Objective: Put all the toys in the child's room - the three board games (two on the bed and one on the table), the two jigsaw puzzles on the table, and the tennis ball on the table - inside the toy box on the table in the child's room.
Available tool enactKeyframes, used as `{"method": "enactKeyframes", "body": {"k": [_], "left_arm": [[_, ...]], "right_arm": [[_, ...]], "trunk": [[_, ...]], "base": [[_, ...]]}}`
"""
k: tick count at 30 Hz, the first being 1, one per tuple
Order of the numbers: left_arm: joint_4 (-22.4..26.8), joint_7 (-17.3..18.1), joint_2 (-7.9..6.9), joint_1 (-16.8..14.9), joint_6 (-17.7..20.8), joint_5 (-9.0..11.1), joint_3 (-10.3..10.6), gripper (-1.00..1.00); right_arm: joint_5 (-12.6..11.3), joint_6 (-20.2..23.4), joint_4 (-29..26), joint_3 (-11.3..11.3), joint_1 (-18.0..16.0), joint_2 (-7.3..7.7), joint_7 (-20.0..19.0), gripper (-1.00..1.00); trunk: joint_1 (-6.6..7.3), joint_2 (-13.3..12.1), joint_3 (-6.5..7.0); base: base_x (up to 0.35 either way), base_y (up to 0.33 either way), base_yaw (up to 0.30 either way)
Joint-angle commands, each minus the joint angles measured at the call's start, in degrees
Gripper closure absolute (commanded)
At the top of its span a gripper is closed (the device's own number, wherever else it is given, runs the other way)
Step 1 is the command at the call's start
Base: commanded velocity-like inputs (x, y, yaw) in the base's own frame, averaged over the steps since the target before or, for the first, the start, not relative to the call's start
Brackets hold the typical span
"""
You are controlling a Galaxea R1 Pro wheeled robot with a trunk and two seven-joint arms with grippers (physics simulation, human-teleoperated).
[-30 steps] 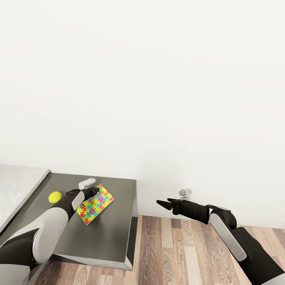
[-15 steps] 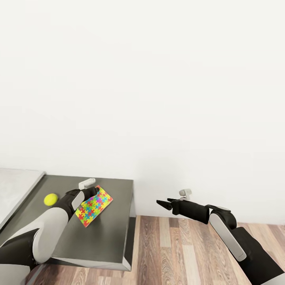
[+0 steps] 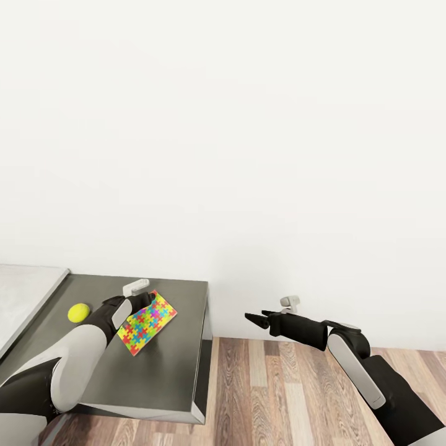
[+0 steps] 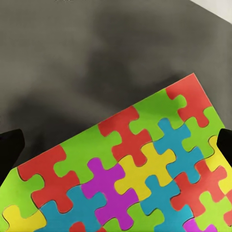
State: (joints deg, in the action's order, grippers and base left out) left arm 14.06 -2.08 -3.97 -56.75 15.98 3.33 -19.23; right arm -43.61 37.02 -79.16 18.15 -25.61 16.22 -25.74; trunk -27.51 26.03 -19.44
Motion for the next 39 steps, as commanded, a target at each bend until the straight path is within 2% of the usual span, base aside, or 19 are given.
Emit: {"method": "enactKeyframes", "body": {"k": [1,13,22,39], "left_arm": [[0.1,-0.2,0.01,0.0,0.3,0.4,0.0,-1.00],[0.1,-0.1,0.01,0.0,0.3,0.4,0.0,-1.00],[0.1,-0.1,0.01,0.0,0.3,0.4,0.0,-1.00],[0.1,0.2,0.04,0.1,0.2,0.3,0.0,-1.00]], "right_arm": [[-0.2,0.2,0.0,0.0,-0.1,0.04,0.0,-1.00],[-0.3,0.2,0.0,0.0,-0.1,0.04,0.0,-1.00],[-0.3,0.2,0.0,0.0,-0.1,0.12,0.0,-1.00],[-0.3,0.2,0.0,0.0,-0.1,0.13,0.0,-1.00]], "trunk": [[-0.03,0.1,-0.11],[-0.03,0.1,-0.21],[-0.03,0.1,-0.13],[-0.03,0.1,-0.12]], "base": [[0.000,0.000,0.000],[0.000,0.000,-0.004],[0.000,0.000,-0.143],[-0.042,0.000,-0.006]]}}
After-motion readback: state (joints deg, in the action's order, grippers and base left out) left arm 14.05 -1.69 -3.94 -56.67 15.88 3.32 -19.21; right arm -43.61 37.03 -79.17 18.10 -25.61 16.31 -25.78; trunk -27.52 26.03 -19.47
